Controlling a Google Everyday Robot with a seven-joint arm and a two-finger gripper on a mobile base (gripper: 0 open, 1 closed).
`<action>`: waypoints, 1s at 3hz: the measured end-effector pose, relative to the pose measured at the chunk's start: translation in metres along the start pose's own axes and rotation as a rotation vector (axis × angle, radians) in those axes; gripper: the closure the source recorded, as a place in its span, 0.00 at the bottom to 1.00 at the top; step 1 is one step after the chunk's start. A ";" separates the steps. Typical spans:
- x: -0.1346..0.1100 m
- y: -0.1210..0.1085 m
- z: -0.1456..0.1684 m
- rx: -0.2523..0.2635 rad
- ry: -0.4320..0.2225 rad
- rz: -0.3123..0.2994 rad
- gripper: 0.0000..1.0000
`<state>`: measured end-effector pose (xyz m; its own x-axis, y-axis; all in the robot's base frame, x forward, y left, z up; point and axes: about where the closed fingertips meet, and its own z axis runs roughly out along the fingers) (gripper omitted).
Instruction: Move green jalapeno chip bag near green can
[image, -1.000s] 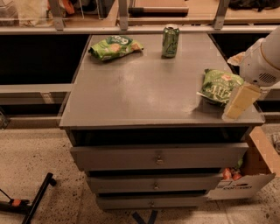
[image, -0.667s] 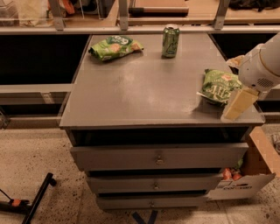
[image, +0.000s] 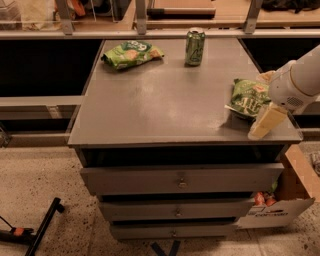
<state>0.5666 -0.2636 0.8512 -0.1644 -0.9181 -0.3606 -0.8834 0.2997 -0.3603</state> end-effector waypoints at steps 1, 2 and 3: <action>0.007 -0.007 0.013 0.011 0.006 0.021 0.23; 0.012 -0.011 0.020 0.008 0.007 0.035 0.47; 0.014 -0.012 0.022 -0.005 0.013 0.038 0.69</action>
Offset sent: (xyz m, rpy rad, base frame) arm 0.0235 -0.0161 -0.0228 0.0131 0.0086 -0.0524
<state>0.5847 -0.2742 0.8314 -0.2034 -0.9095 -0.3626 -0.8788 0.3329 -0.3420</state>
